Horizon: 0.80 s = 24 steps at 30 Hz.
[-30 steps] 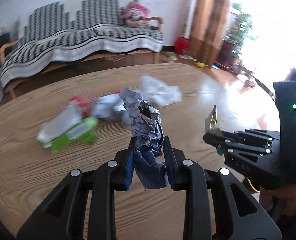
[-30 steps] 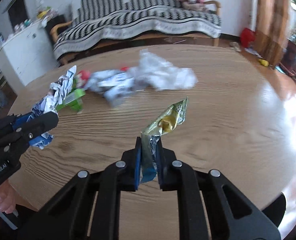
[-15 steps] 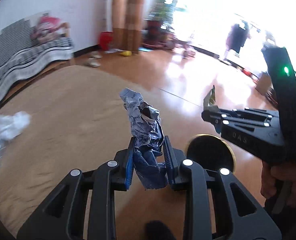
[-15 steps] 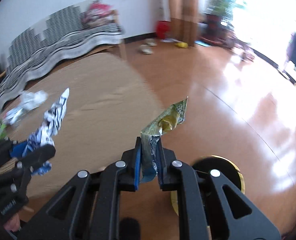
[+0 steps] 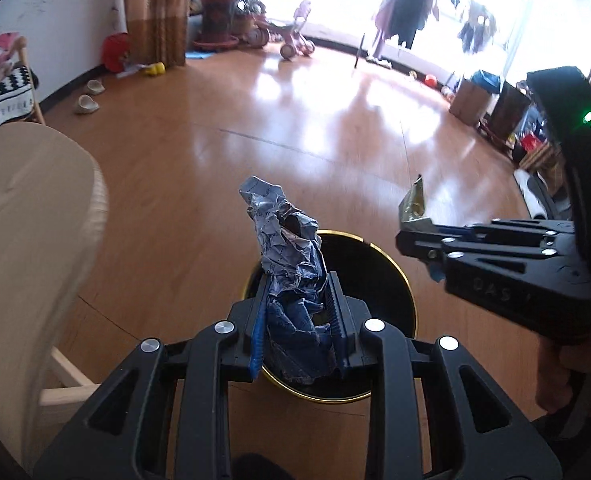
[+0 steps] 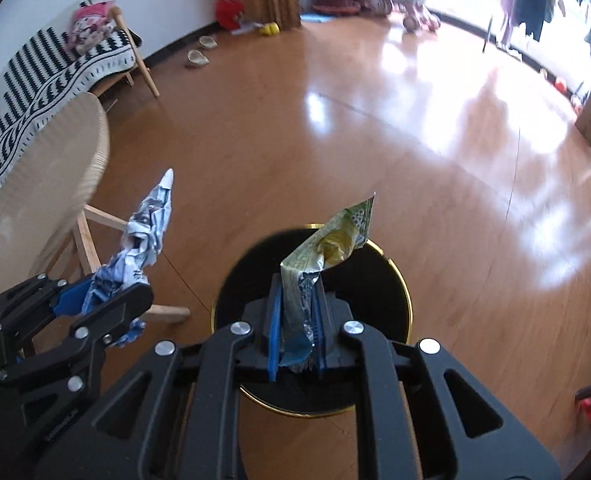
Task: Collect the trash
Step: 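Carry both items over the black bin and open both tools to drop them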
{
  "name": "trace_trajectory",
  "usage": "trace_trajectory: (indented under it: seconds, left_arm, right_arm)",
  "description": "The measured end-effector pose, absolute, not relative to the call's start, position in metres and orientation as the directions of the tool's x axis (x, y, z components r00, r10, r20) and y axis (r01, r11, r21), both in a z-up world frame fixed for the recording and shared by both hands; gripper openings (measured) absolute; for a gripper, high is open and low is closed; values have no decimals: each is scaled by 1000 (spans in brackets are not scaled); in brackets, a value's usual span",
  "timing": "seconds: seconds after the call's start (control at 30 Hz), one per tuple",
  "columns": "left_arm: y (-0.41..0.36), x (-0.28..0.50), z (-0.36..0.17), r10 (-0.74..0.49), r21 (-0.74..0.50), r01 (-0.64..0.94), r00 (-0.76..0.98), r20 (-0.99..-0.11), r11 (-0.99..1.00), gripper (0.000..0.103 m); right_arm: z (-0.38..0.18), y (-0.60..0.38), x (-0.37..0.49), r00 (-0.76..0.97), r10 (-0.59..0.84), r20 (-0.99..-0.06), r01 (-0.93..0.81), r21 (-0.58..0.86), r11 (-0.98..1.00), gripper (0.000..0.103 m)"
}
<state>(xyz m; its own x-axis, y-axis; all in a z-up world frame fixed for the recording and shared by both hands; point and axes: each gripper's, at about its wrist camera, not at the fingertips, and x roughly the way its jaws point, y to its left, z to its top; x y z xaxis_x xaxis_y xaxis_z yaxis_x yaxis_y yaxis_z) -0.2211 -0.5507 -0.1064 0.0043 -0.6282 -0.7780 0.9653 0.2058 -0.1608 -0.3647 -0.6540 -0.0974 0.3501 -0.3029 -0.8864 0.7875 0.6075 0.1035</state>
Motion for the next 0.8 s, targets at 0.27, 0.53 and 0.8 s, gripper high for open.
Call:
trace_trajectory:
  seconds: [0.27,0.53,0.8]
  left_arm:
    - [-571,-221,-116,-608,-161,966,-5,-794,203,26]
    - [-569,-223,-115,-615,-161,969,-12,-788,188,30]
    - [-556,-223,-109,-635,-144,972,7,-772,186,68]
  right_arm:
    - [-104,-660,-355,351,-283,-892,796,125,593,14]
    - [-101,-657,-360,361,-289,-887,796,131,590,14]
    - [-98,-661,-369,362,-320,-875,813,128,568,47]
